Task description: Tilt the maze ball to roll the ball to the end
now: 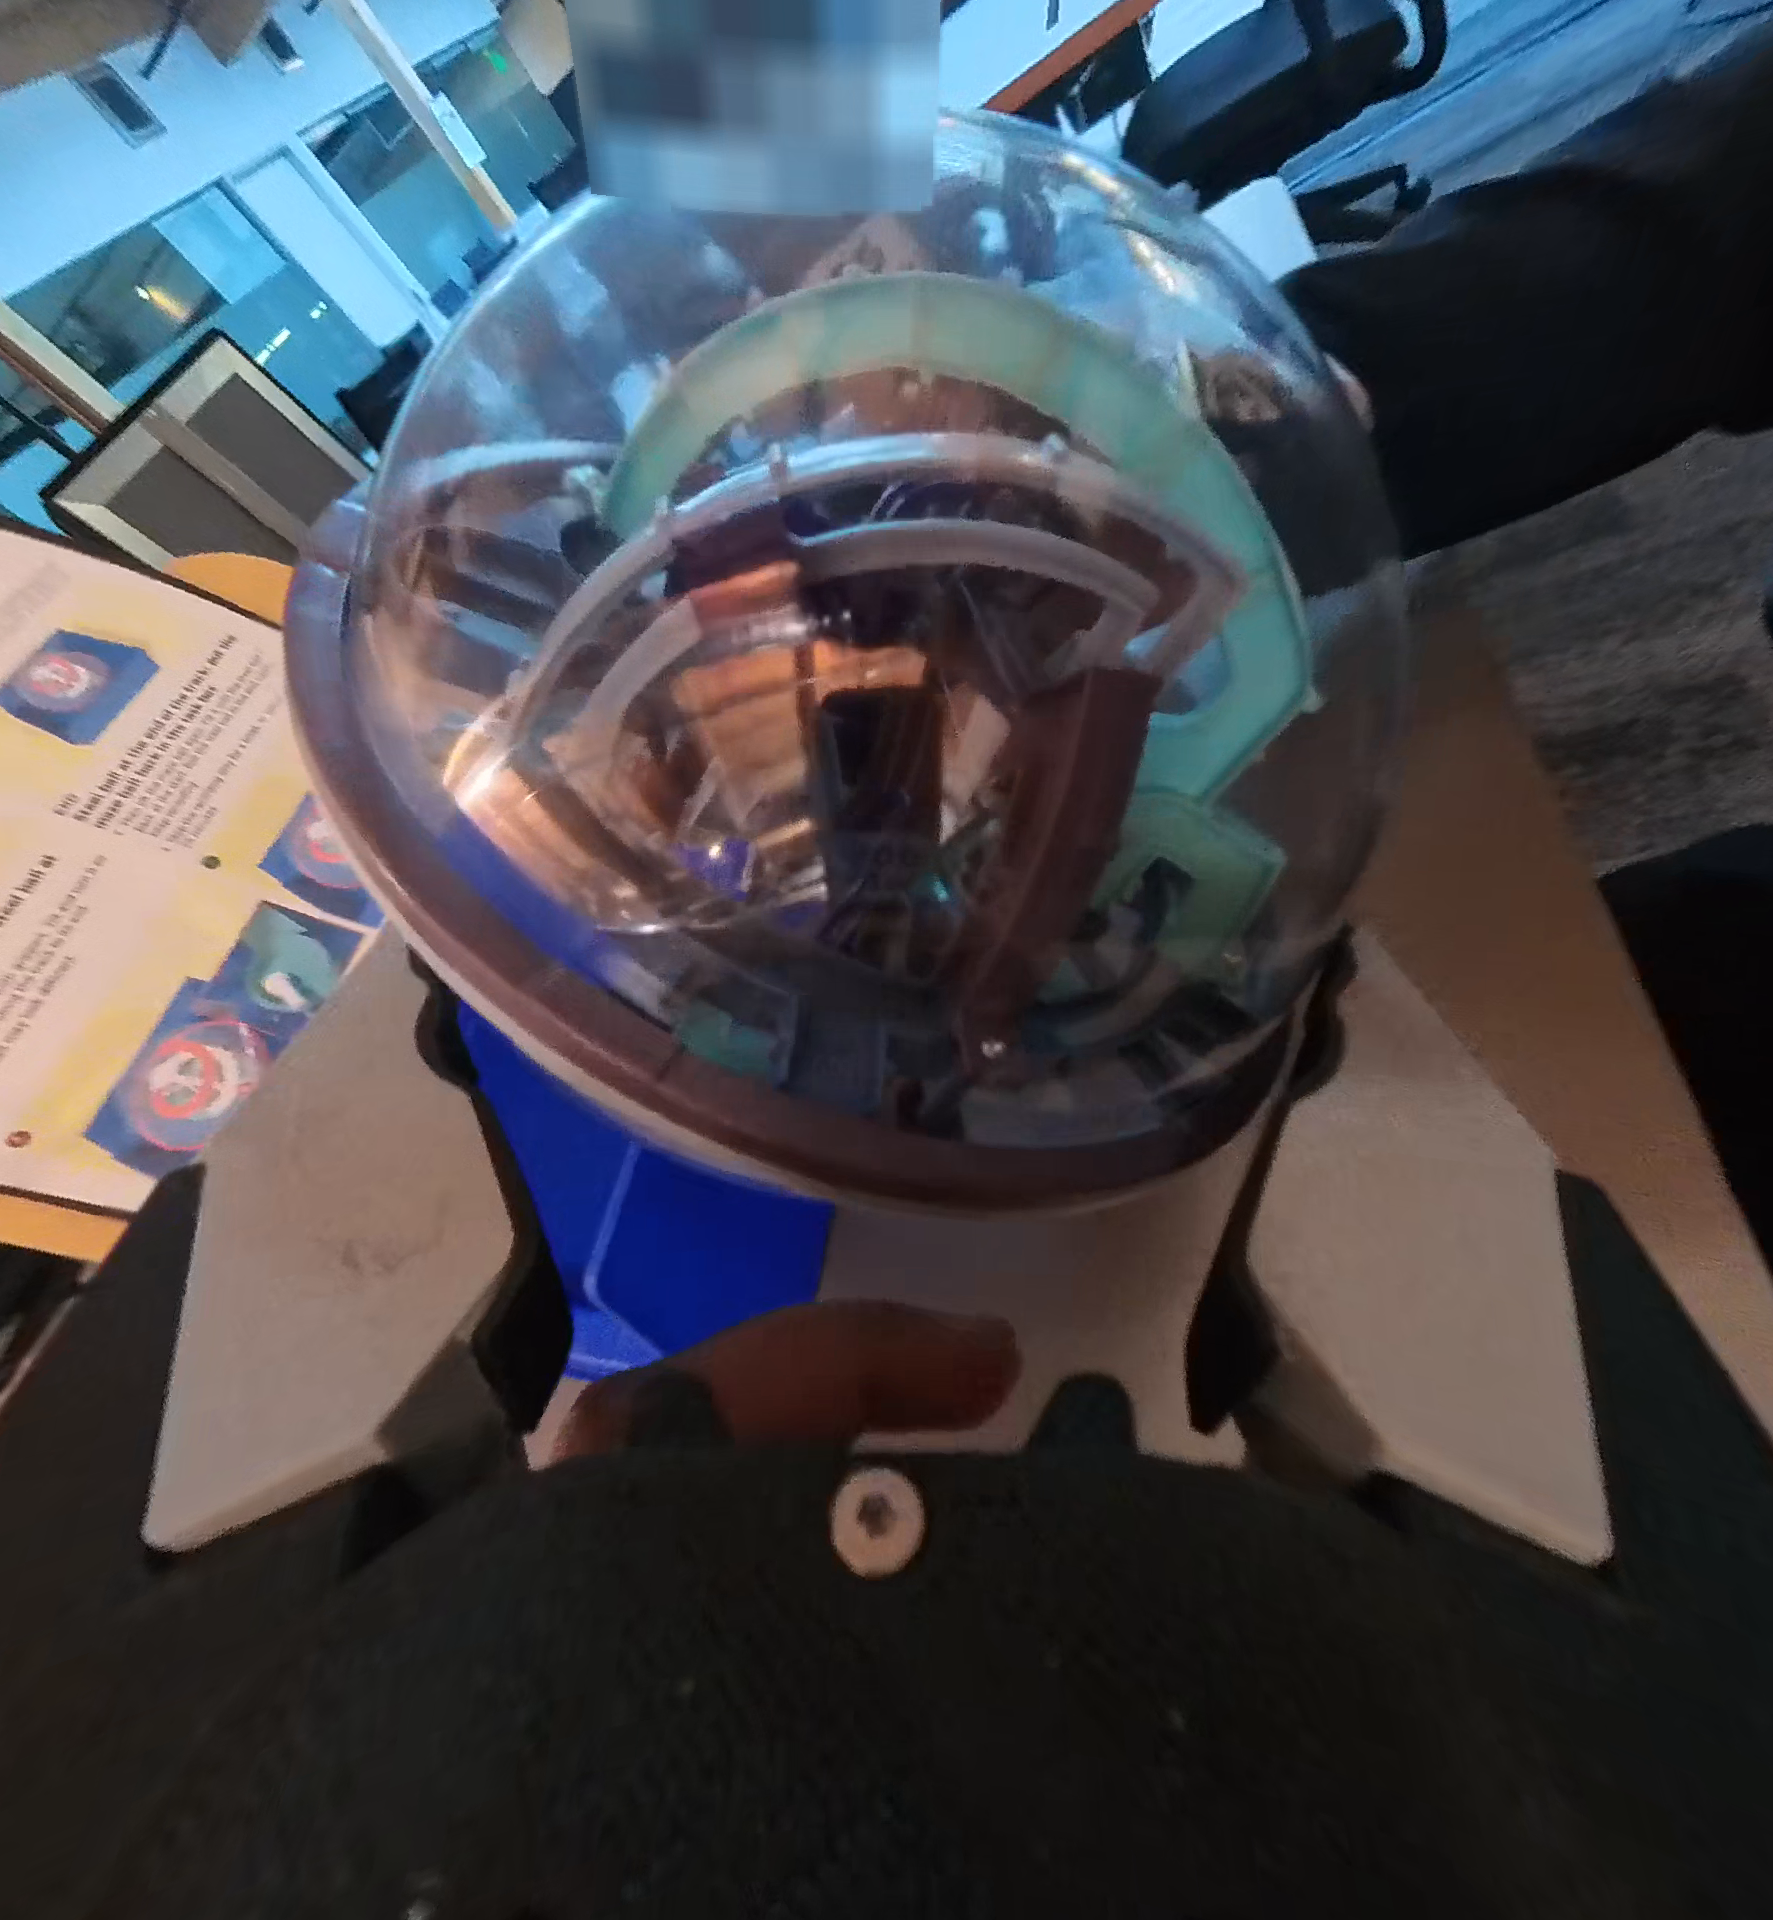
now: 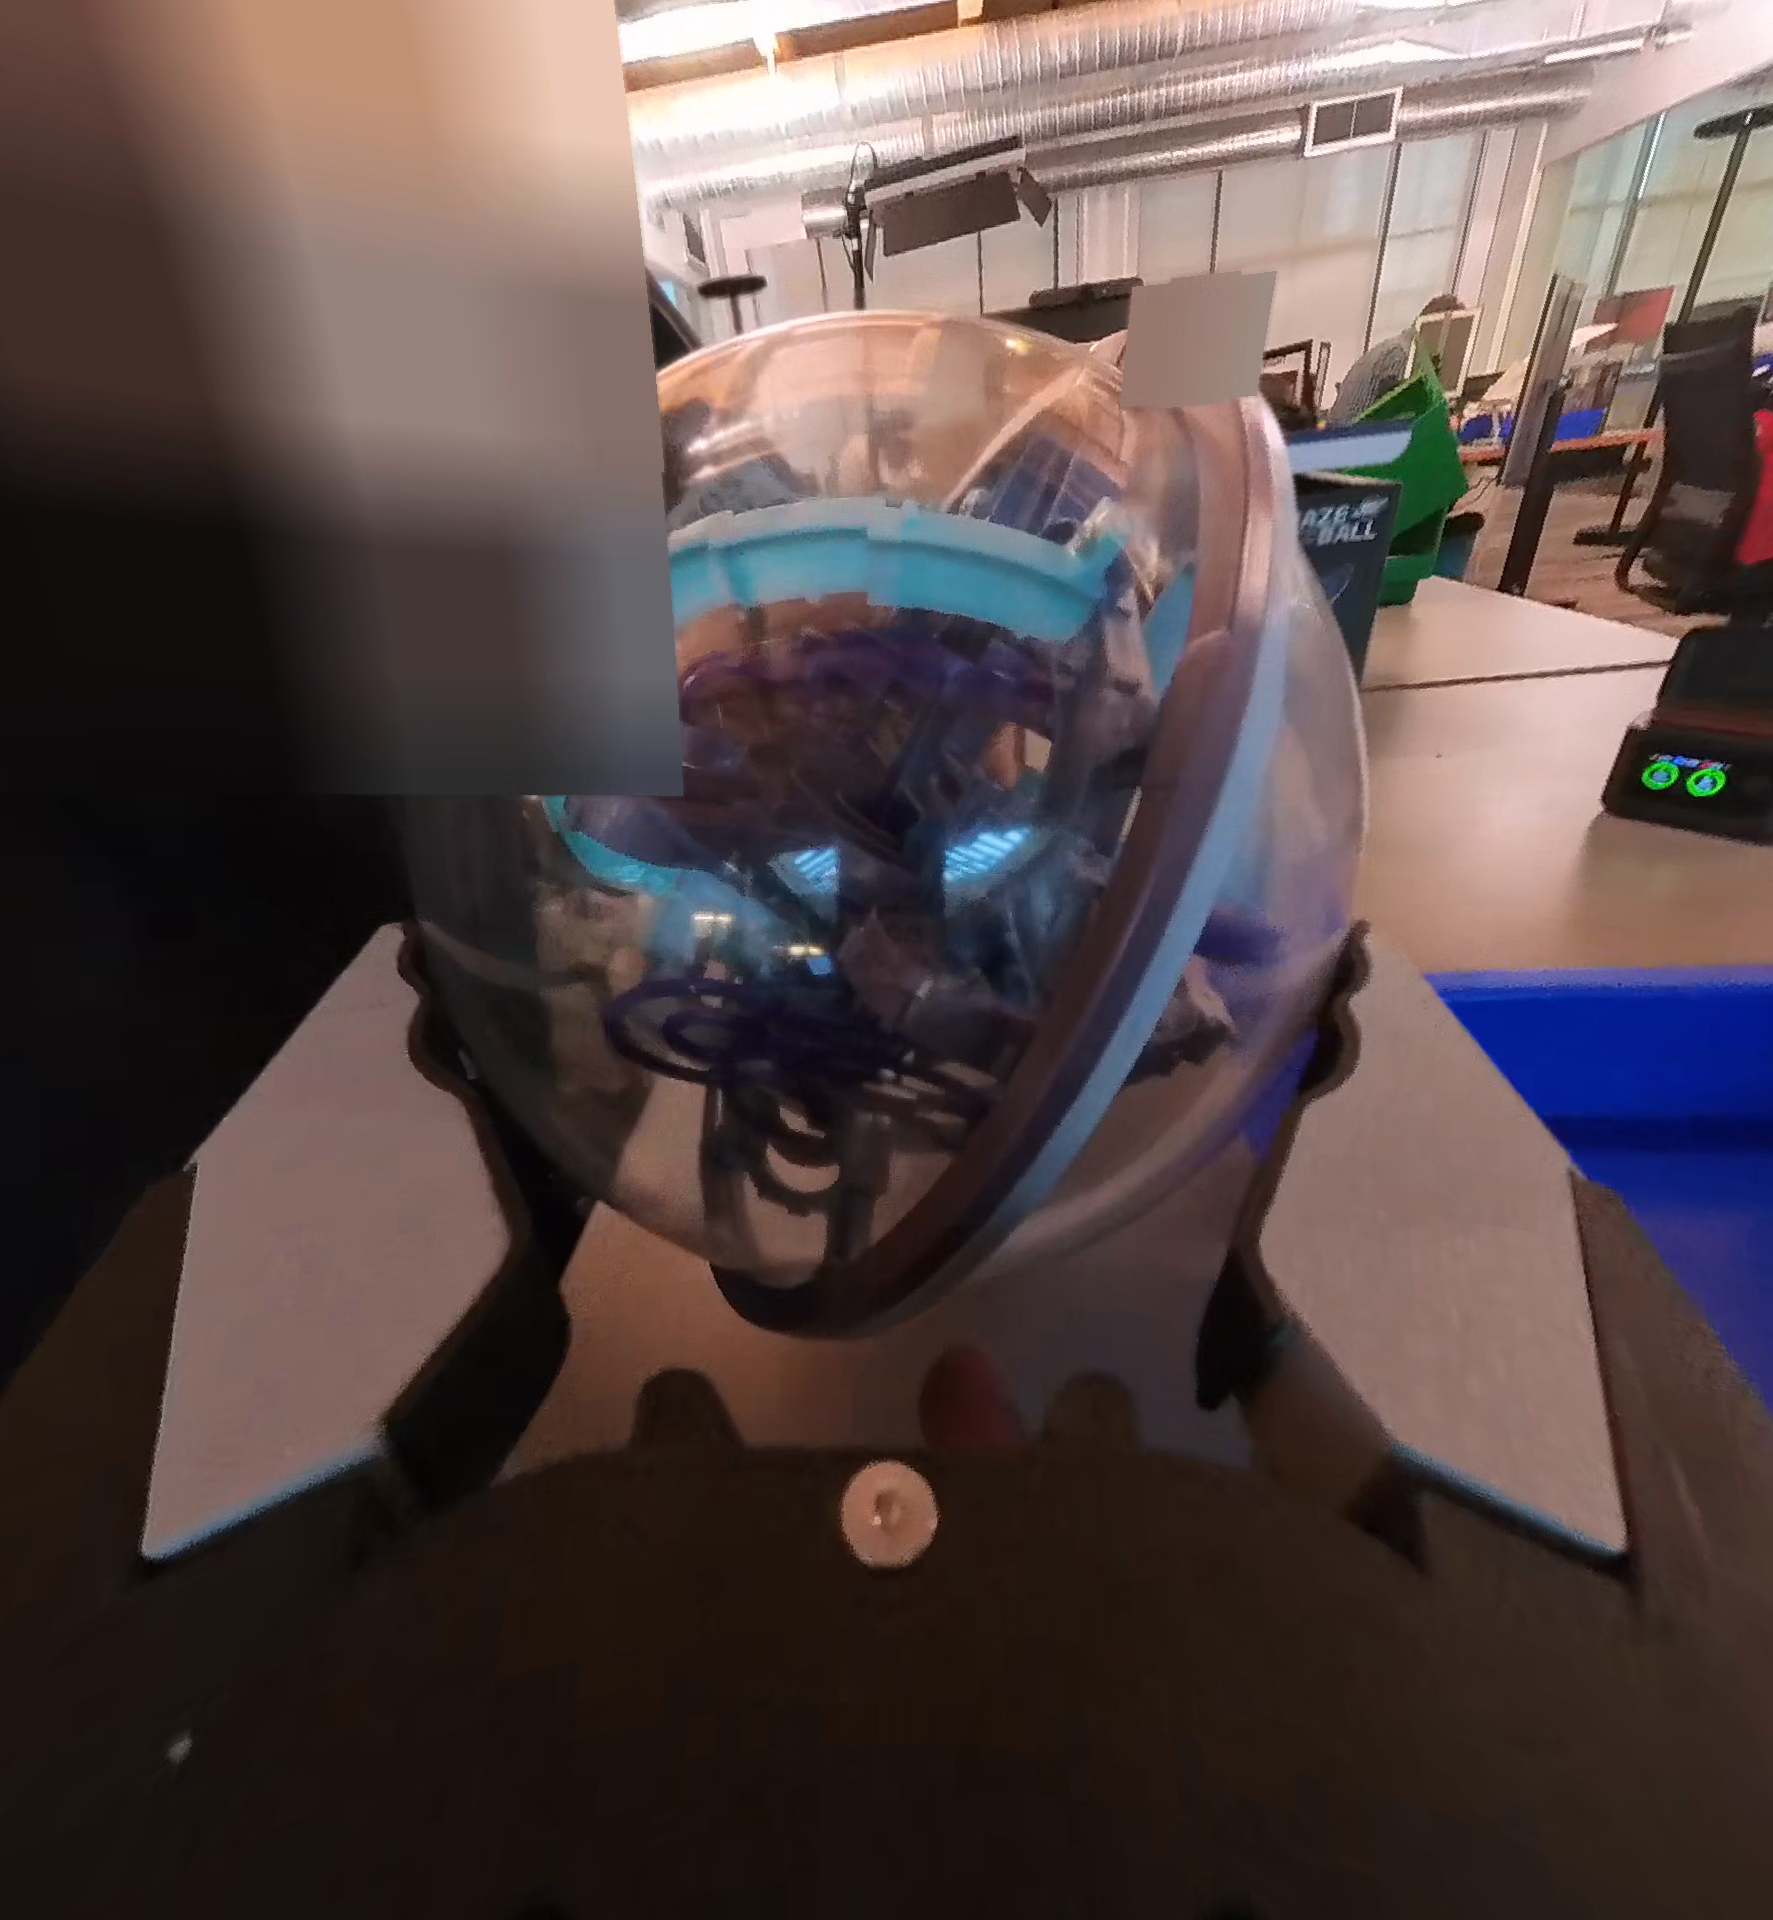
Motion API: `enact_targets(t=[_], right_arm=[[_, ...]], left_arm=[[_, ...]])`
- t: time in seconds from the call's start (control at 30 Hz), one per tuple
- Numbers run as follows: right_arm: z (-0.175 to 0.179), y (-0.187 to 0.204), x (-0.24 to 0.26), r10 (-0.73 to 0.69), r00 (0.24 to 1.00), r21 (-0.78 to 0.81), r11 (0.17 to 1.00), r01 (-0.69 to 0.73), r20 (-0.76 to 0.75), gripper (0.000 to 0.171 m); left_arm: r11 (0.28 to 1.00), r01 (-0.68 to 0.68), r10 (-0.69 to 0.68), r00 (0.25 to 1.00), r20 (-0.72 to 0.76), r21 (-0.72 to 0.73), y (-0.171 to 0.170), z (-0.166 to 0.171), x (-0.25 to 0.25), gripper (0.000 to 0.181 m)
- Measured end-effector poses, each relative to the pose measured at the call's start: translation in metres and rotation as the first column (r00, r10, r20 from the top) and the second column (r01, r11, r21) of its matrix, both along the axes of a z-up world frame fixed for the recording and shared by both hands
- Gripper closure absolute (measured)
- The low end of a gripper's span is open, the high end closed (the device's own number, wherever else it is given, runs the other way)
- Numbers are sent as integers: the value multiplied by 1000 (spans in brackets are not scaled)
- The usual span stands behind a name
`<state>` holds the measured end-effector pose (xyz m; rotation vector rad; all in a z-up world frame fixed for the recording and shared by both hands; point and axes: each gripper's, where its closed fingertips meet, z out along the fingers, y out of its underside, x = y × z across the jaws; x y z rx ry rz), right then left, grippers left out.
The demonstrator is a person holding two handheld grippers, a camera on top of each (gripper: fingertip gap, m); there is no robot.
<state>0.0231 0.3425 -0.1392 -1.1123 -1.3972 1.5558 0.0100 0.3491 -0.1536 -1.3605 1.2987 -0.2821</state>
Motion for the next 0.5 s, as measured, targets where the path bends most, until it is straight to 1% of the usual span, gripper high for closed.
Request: enact_targets(t=[0.13, 0.27, 0.5], right_arm=[[7, 2, -1, -10, 1000, 63, 998, 11, -19, 13], [21, -3, -2, -8, 999, 108, 994, 12, -43, 13], [45, -16, 0, -15, 998, 231, 972, 29, -62, 13]], left_arm=[[998, -23, 25, 999, -33, 52, 3, 5, -2, 26], [994, -21, 25, 999, -39, 104, 0, 19, -3, 26], [978, -32, 55, 993, -106, 208, -11, 44, -3, 26]])
